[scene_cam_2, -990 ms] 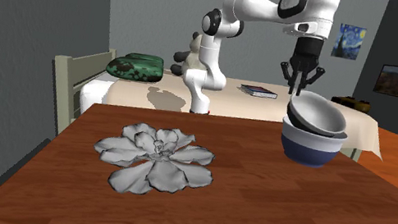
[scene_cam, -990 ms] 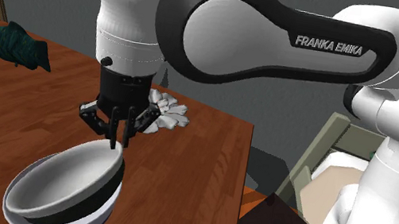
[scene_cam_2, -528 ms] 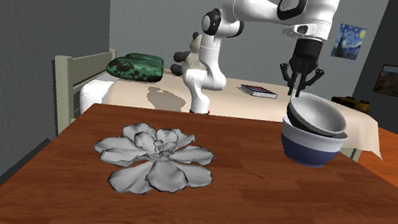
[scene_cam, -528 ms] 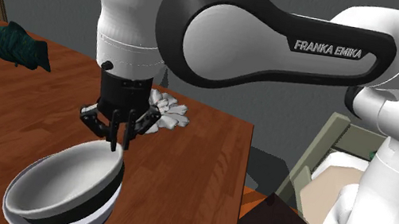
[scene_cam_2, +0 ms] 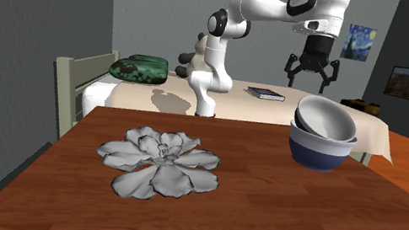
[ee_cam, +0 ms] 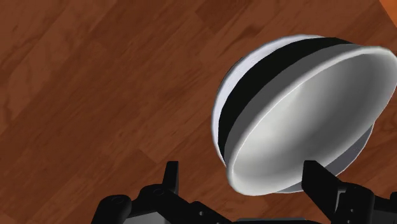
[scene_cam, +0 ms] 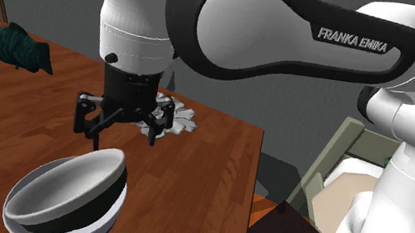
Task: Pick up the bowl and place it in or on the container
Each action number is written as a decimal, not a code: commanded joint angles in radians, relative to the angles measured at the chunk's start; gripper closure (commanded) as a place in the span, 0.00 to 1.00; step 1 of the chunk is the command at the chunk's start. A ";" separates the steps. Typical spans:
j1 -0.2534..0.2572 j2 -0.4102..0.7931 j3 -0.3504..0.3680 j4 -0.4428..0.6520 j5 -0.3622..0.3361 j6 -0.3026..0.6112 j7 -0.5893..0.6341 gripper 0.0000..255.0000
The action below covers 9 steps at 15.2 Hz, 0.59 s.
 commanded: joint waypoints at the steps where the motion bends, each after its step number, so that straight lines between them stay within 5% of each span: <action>1: 0.014 0.018 0.004 0.083 -0.011 -0.069 0.003 0.00; 9: 0.021 0.027 0.005 0.121 -0.017 -0.100 0.005 0.00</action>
